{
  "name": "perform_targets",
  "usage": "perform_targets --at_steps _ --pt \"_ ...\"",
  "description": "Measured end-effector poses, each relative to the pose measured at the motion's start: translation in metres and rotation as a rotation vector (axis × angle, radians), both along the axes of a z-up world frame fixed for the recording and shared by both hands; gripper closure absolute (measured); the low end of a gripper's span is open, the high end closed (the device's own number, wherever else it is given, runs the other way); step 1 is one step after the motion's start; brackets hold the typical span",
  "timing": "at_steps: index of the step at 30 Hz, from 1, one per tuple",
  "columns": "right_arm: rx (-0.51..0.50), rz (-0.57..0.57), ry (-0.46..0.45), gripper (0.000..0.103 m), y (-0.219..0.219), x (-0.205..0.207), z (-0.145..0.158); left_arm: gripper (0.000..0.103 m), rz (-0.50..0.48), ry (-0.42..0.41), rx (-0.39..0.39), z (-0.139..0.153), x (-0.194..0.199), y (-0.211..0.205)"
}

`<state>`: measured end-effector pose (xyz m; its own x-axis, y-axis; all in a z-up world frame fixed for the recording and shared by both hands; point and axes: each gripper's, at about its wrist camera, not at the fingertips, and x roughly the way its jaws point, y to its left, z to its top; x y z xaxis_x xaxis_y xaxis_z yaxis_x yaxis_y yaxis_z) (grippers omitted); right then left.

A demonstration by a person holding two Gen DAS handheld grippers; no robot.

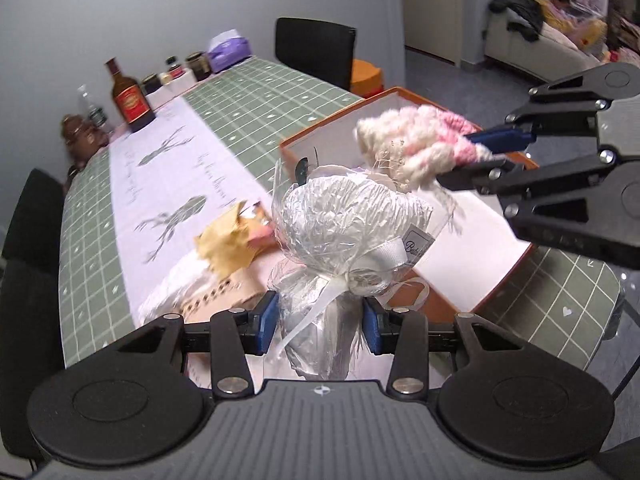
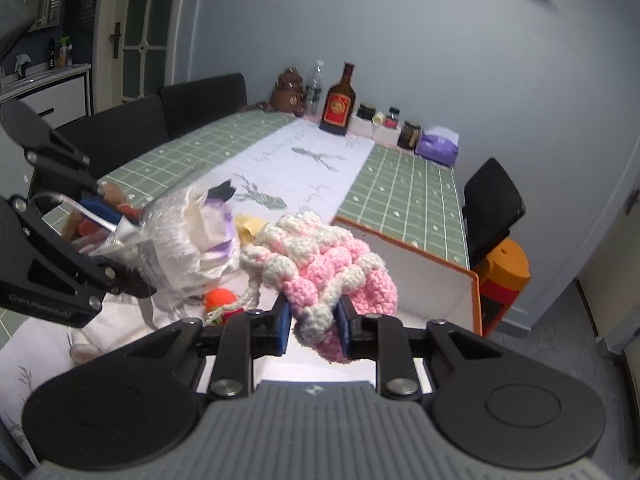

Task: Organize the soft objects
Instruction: 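Lift the hat and bundle with both grippers and carry them over the orange box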

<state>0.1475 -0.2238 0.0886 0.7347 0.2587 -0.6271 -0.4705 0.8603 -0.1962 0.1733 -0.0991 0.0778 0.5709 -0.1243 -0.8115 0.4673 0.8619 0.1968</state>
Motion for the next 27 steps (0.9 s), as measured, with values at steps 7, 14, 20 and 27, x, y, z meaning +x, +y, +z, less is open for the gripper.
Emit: perform_targets --at_steps 7,14,20,27 --pt "-0.059 -0.046 0.126 0.081 -0.037 0.023 -0.014 0.054 -0.144 0.066 0.098 -0.023 0.029 -0.048" --pt "-0.106 -0.076 0.265 0.08 -0.066 0.043 -0.045 0.054 -0.22 0.095 0.183 -0.05 0.043 -0.086" --pt "-0.087 -0.071 0.377 0.08 -0.08 0.06 -0.067 0.054 -0.258 0.129 0.274 -0.069 0.061 -0.105" --pt "-0.154 -0.043 0.437 0.08 -0.074 0.072 -0.08 0.054 -0.302 0.168 0.376 -0.094 0.064 -0.124"
